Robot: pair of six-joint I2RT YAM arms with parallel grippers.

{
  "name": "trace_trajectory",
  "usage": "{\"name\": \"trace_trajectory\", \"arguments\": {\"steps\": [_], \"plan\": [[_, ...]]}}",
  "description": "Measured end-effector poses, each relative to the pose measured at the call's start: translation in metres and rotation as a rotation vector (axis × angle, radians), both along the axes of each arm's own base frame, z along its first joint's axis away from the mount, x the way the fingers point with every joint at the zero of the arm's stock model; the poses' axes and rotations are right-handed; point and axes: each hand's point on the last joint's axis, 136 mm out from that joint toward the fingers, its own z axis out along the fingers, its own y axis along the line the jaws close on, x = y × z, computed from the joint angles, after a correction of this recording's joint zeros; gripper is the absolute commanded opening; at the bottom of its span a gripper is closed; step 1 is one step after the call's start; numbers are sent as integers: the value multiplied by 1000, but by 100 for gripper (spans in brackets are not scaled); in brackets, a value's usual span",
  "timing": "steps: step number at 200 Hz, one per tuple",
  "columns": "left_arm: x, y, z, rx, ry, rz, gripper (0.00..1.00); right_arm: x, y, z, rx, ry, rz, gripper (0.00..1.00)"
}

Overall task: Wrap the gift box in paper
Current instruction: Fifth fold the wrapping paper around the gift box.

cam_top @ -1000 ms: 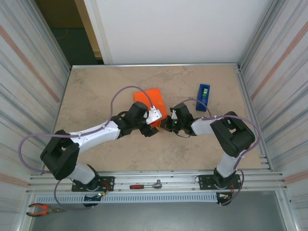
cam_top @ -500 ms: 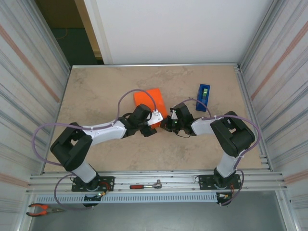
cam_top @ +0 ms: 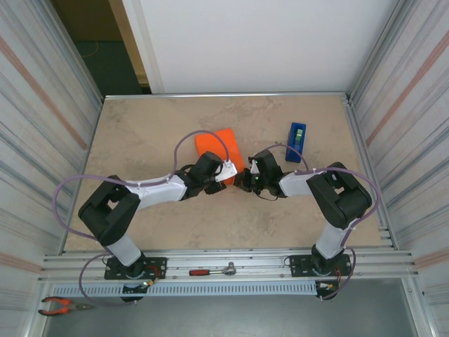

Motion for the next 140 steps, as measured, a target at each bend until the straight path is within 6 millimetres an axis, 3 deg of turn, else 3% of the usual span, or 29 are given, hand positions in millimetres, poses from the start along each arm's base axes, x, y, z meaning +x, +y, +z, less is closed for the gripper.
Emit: {"name": "trace_trajectory", "arguments": {"steps": [49,140], "plan": [[0,0,1,2,3,0,68,1,1,4,5,-7,0,0],[0,-1,2,2,11,-1,64,11,-1,38,42,-49,-17,0]]}}
